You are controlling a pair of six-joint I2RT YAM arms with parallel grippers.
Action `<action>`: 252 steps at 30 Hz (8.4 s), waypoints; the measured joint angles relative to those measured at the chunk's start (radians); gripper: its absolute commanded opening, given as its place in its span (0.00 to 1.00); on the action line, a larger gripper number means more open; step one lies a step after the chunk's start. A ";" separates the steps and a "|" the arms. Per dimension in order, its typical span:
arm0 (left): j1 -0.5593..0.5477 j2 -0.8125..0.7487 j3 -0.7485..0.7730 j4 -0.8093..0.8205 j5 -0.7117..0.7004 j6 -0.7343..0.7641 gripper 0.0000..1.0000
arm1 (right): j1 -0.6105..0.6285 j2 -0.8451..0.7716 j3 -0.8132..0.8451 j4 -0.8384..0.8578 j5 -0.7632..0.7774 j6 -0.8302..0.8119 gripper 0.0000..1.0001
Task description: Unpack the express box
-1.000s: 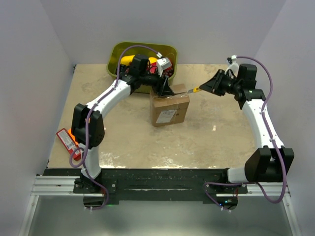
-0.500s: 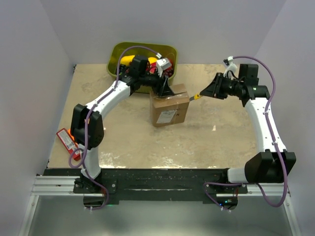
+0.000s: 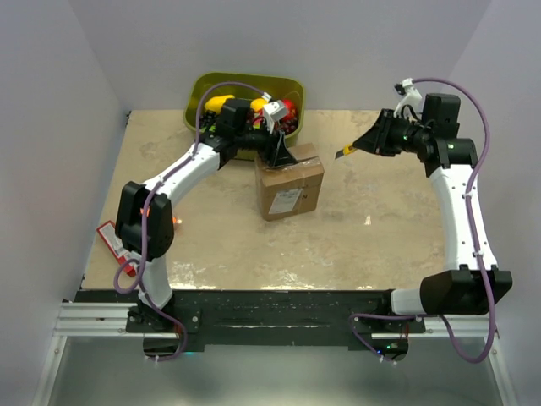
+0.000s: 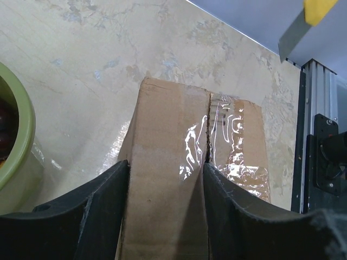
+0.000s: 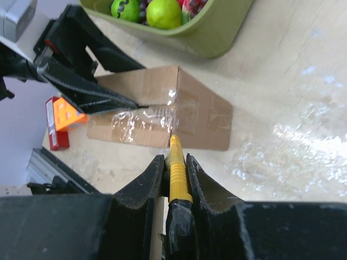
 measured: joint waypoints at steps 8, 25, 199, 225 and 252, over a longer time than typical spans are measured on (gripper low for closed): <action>0.002 -0.019 -0.014 0.002 -0.020 -0.051 0.42 | 0.001 0.048 0.022 0.077 0.034 0.026 0.00; 0.107 -0.078 0.093 0.200 0.101 -0.243 0.65 | 0.195 0.043 -0.044 0.006 0.223 -0.251 0.00; 0.285 -0.213 0.048 -0.275 0.028 0.313 0.76 | 0.144 0.105 -0.020 0.622 0.213 0.265 0.00; 0.231 -0.062 0.056 -0.265 -0.010 0.265 0.66 | 0.241 0.245 -0.093 0.667 0.125 0.465 0.00; 0.231 -0.068 0.037 -0.233 0.001 0.257 0.63 | 0.284 0.256 -0.067 0.590 0.223 0.398 0.00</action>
